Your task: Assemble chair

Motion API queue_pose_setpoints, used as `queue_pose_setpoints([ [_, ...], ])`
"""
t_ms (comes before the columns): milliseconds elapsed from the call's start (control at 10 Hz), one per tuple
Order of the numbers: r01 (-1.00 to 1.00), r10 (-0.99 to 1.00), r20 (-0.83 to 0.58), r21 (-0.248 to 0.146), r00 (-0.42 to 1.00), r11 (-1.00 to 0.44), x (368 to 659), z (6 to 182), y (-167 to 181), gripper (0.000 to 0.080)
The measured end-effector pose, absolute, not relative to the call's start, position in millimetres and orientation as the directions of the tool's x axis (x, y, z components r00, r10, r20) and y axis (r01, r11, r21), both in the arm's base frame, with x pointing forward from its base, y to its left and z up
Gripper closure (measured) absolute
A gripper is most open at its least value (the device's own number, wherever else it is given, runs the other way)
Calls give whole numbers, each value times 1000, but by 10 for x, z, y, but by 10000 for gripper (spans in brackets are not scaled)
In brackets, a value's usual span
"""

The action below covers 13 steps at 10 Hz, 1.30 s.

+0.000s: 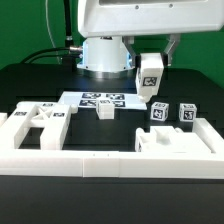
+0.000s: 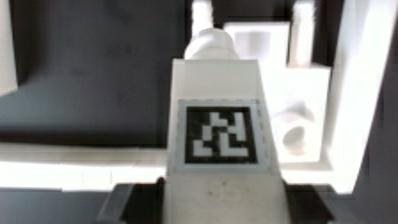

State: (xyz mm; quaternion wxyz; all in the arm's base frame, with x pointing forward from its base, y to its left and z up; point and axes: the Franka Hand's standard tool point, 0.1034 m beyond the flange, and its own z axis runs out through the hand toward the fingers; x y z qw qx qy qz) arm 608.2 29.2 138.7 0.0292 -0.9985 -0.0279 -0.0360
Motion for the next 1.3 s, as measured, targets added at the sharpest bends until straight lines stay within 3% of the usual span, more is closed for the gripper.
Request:
queue_pose_setpoints([
  [200,67,56,231,-42,971,-997,6167,1399,362,512],
  [400,87,73,275,-41,959,-995,6245,1445,542,512],
  [600,101,83,284,-49,955,-994,6275,1353,784,512],
  [1000,95,73,338,-52,938,-994,6309,1318,800,512],
  [1300,106,72,494,-40,866,-994,6373,1263,886,512],
])
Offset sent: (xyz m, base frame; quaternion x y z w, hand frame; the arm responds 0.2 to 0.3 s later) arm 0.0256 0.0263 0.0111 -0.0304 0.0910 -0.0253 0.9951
